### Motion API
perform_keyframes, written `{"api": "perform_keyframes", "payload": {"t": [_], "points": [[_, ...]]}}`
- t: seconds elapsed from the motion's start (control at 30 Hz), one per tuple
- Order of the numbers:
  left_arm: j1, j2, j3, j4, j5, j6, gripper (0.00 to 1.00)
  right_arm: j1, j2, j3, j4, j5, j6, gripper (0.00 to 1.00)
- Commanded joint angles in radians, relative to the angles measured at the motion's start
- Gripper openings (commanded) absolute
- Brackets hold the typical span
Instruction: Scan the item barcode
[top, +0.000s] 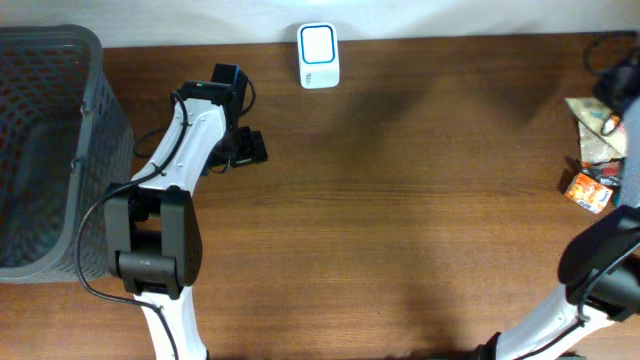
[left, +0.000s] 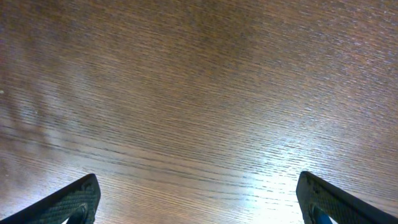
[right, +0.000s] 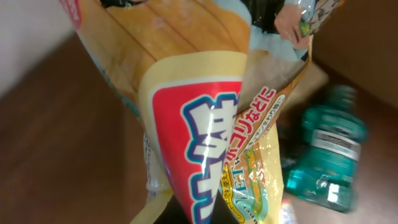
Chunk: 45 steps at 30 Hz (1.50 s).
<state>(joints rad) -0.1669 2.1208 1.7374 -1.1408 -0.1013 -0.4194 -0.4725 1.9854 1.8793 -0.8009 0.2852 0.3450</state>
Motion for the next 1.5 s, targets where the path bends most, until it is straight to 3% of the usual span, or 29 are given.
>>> {"api": "perform_keyframes", "payload": {"t": [0.0,0.27,0.3,0.33,0.37,0.4,0.47,0.57,0.7,0.9,1.13,1.27,1.47], "points": [[0.000,-0.008,0.011,-0.001,0.011,0.008,0.99,-0.072,0.066,0.004,-0.007,0.014,0.012,0.04],[0.000,-0.008,0.011,-0.001,0.010,0.008,0.99,-0.171,0.153,0.004,-0.018,0.006,0.057,0.04],[0.000,-0.008,0.011,-0.001,0.011,0.008,0.99,-0.173,0.153,0.004,-0.015,0.007,0.056,0.12],[0.000,-0.008,0.011,-0.001,0.011,0.008,0.99,-0.176,0.153,0.004,-0.014,0.007,0.056,0.28],[0.000,-0.008,0.011,-0.001,0.011,0.008,0.99,-0.178,0.153,0.004,-0.017,0.007,0.056,0.52],[0.000,-0.008,0.011,-0.001,0.011,0.008,0.99,-0.178,0.153,0.005,-0.024,0.007,0.055,0.66],[0.000,-0.008,0.011,-0.001,0.011,0.008,0.99,-0.178,0.148,0.009,-0.042,0.007,0.056,0.83],[0.000,-0.008,0.011,-0.001,0.011,0.008,0.99,-0.177,0.099,0.024,-0.077,-0.005,0.056,0.99],[0.000,-0.008,0.011,-0.001,0.010,0.008,0.99,-0.174,-0.026,0.024,-0.103,-0.051,0.053,0.99],[0.000,-0.008,0.011,-0.001,0.011,0.008,0.99,-0.174,-0.279,0.023,-0.250,-0.288,0.050,0.99],[0.000,-0.008,0.011,-0.001,0.011,0.008,0.99,-0.085,-0.525,-0.004,-0.415,-0.390,-0.080,0.99],[0.000,-0.008,0.011,-0.001,0.011,0.008,0.99,0.005,-0.660,-0.104,-0.443,-0.389,-0.106,0.99],[0.000,-0.008,0.011,-0.001,0.011,0.008,0.99,0.160,-0.925,-0.404,-0.406,-0.391,-0.105,0.98]]}}
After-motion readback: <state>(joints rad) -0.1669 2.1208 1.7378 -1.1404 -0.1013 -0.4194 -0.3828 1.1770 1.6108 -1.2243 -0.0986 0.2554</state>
